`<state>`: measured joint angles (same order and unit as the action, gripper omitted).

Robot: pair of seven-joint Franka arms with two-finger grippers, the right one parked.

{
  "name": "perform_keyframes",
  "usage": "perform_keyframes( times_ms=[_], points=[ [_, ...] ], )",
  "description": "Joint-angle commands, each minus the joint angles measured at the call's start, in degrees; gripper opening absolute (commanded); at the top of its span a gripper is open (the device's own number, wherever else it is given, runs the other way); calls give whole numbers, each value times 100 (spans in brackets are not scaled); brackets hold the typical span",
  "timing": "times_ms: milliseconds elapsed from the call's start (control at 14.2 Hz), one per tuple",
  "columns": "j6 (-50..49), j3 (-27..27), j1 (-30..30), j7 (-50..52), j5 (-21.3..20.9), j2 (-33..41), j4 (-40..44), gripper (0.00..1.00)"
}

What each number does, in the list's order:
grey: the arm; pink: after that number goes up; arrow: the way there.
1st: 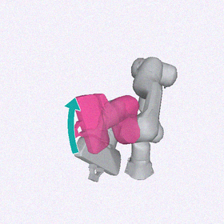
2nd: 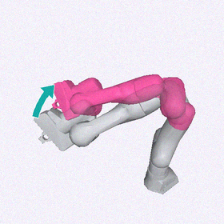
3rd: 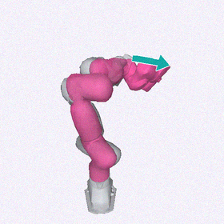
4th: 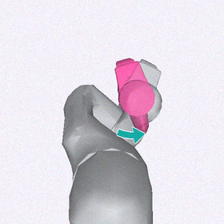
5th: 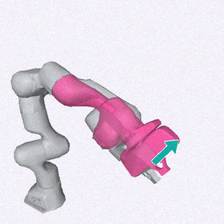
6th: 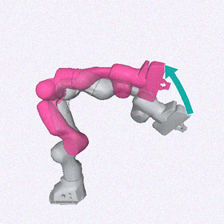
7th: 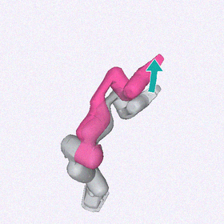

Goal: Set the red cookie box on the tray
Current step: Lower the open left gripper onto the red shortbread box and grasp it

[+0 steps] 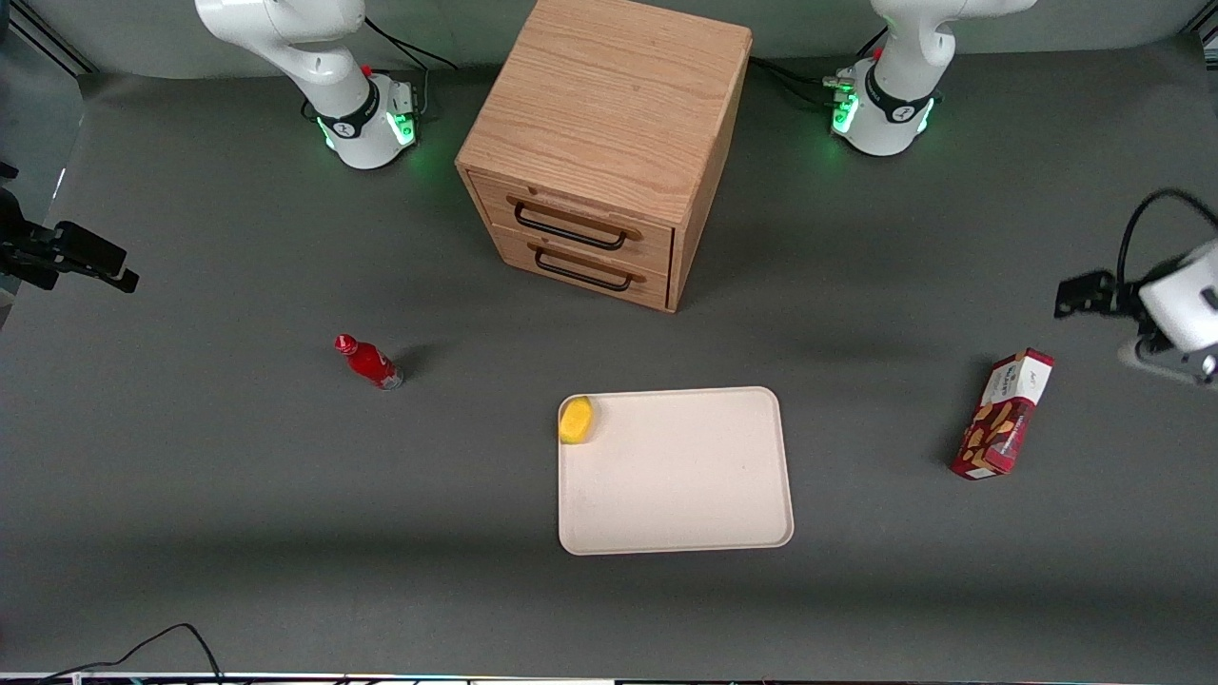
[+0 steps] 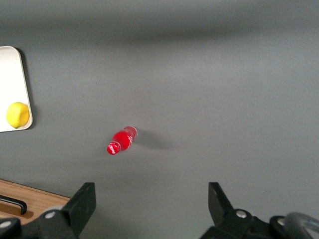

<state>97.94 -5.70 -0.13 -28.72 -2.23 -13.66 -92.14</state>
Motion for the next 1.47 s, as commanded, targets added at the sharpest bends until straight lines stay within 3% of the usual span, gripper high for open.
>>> perform_keyframes(
  times_ms=[0, 140, 421, 491, 561, 632, 982, 1193, 1404],
  points=[
    [1240, -299, -31, -1141, 20, -671, -399, 100],
    [2242, -309, -101, -1486, 108, -980, -804, 100],
    [4010, -309, -119, -1962, 1091, -1341, -1744, 100],
    [4258, -309, -110, -1953, 1162, -1368, -1885, 69],
    [4303, -309, -119, -1953, 1294, -1437, -1887, 5],
    [4295, -309, -127, -1962, 1382, -1464, -1869, 0],
    [4015, -300, -119, -1927, 1418, -1368, -1720, 0],
    [2552, -309, -101, -1507, 1436, -1088, -923, 0],
    [733, -265, -40, -358, 1348, -727, 113, 0]
  ],
)
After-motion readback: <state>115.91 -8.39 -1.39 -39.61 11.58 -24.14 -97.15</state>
